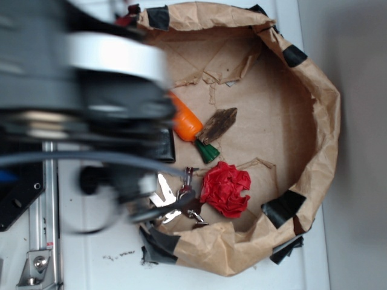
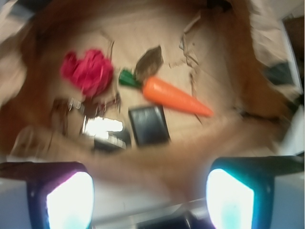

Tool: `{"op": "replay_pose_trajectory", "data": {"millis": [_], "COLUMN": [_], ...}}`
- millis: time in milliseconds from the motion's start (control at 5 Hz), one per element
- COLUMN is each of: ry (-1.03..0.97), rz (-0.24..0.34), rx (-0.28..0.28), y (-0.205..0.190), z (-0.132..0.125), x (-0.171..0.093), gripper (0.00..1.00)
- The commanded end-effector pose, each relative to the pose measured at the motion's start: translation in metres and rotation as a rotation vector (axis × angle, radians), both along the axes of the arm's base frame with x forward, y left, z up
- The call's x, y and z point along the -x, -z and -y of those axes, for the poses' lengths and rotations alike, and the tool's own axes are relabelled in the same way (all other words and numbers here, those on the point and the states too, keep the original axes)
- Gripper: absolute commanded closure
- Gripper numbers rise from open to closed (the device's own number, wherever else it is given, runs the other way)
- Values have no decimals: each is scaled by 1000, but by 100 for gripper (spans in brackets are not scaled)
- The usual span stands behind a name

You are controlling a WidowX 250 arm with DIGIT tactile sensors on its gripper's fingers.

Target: Grab the wood chip.

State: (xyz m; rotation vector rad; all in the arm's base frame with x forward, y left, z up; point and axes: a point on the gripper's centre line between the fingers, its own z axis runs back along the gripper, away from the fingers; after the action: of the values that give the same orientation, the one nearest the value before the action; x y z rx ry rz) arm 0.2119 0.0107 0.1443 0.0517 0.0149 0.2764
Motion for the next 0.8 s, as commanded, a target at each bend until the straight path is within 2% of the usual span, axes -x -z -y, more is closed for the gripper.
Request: {"op": "replay_pose_trajectory", "data": {"millis": [0,400,600], "ry": [-185,-265,-290], "rz": [45,38,97], "rx": [-19,-25,-1], "y": [34,66,87], "z": [-13,-32,-43], "x": [-55,-65,-73], "gripper": [0,0,0]}}
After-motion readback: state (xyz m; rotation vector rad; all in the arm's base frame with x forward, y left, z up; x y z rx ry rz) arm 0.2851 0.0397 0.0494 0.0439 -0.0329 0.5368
